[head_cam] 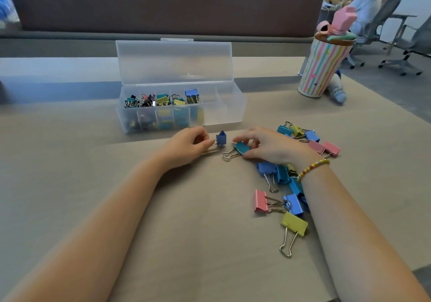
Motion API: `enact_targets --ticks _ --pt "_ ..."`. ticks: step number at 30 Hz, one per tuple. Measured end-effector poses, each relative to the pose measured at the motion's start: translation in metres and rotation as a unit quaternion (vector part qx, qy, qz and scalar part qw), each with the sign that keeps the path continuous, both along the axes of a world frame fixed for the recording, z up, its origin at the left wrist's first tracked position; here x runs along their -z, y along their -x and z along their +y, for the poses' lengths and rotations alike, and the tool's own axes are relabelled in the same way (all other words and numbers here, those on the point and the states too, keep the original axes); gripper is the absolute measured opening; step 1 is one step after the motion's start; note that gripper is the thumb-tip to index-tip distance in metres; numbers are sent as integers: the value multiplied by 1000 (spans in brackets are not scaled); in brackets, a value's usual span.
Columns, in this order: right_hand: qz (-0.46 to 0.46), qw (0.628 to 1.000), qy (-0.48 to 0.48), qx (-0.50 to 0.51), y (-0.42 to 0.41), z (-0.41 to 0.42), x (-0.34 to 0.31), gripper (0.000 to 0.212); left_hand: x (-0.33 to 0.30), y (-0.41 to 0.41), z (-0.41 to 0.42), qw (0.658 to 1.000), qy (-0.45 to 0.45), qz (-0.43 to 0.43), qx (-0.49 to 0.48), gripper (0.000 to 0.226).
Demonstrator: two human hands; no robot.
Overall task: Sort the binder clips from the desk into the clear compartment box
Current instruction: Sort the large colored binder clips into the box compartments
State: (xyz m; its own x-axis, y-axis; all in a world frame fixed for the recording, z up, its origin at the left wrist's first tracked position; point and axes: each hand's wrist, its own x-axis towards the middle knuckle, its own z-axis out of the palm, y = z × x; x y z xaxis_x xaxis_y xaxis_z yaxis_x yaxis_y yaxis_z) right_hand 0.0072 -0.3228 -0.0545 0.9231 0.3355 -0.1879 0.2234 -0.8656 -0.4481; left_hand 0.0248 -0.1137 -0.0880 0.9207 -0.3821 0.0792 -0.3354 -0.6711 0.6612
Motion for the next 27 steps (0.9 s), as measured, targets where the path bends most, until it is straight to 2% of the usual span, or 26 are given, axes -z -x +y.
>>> enact_targets --ticks 7,8,10,12,14,18,23,27 --pt "-28 1000 -9 5 1 17 -2 36 -10 5 0 990 134 26 -45 19" --pt "-17 999 -50 6 1 19 -6 33 -15 4 1 983 173 24 -50 18" --pt "7 979 -205 22 0 28 -17 22 -25 -2 4 967 246 0 -68 16" --pt "-34 953 -295 57 -12 40 -27 11 -35 -13 10 951 288 -48 -105 14" --pt "-115 956 -256 85 -28 54 -34 15 -42 -28 18 935 305 -95 -151 9" --pt "-217 953 -175 120 -60 80 -37 35 -51 -54 33 912 312 -143 -224 25" --pt "-211 972 -33 97 -91 97 -28 38 -50 -78 38 933 231 -150 -232 31" --pt "-227 967 67 94 -98 105 -18 43 -40 -84 38 948 189 -131 -219 32"
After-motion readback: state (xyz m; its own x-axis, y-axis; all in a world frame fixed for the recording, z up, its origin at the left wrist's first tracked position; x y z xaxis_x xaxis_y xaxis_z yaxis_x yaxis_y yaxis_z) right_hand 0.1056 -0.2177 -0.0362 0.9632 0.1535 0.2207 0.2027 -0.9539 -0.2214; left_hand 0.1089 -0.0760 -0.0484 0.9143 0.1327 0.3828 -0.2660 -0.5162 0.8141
